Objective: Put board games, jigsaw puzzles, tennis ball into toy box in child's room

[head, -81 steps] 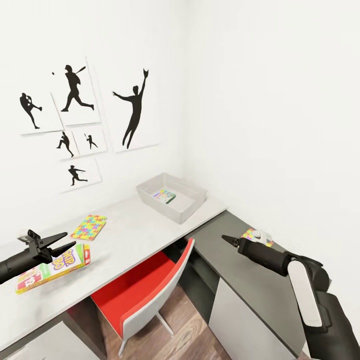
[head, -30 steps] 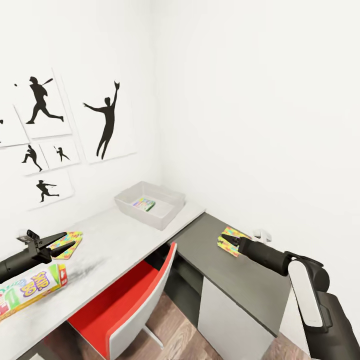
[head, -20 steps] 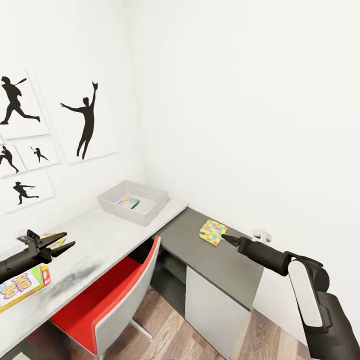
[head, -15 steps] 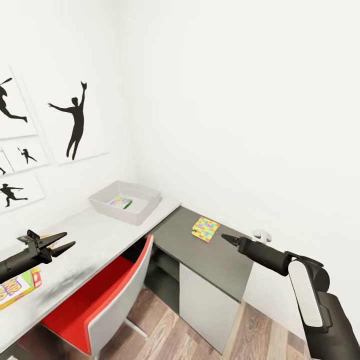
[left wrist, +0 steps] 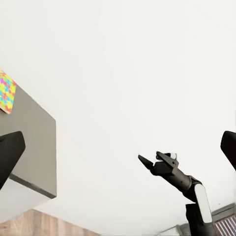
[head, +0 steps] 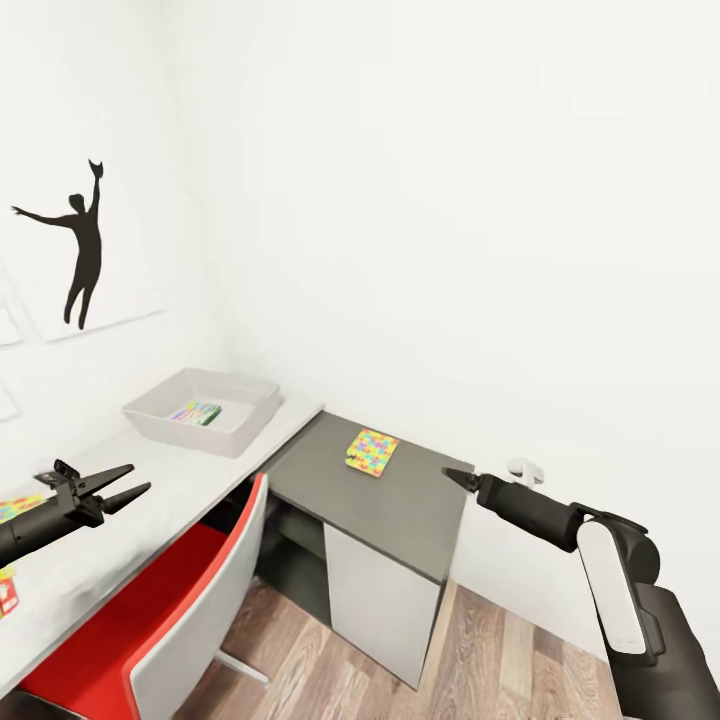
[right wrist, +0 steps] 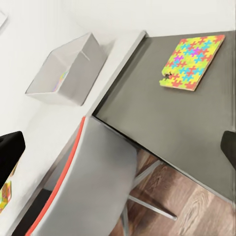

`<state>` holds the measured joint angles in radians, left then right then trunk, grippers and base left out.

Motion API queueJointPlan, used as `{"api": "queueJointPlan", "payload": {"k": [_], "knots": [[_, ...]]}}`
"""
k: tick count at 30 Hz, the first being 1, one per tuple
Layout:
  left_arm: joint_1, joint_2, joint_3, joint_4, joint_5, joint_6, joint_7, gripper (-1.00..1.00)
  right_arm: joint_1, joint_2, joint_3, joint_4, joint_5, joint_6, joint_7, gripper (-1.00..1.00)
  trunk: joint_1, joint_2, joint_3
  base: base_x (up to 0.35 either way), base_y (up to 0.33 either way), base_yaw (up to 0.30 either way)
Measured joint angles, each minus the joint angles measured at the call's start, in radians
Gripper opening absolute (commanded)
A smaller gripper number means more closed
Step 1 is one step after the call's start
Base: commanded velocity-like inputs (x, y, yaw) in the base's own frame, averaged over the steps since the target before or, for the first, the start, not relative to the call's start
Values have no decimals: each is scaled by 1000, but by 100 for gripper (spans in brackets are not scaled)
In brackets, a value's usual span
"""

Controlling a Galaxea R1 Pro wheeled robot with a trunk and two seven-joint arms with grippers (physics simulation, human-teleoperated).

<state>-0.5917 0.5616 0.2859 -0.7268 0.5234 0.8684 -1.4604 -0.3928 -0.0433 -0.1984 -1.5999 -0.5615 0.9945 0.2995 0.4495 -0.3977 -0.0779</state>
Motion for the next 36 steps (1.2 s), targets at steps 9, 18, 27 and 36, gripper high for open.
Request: {"api": "queueJointPlan", "payload": {"k": [9,18,27,36], "knots": [[0,0,1,0,0,0,1,100,0,0,-2,0,-1,-1,0,100,0,0,0,-92,0,-278],[0,-1,0,0,0,0,1,100,0,0,-5,1,-1,-2,0,100,0,0,0,-12,0,-278],[0,-1,1,0,0,0,2,100,0,0,-7,2,-1,-2,0,100,0,0,0,0,0,-278],[0,-1,0,0,0,0,2,100,0,1,-6,2,-1,-2,0,100,0,0,0,0,0,-278]]}}
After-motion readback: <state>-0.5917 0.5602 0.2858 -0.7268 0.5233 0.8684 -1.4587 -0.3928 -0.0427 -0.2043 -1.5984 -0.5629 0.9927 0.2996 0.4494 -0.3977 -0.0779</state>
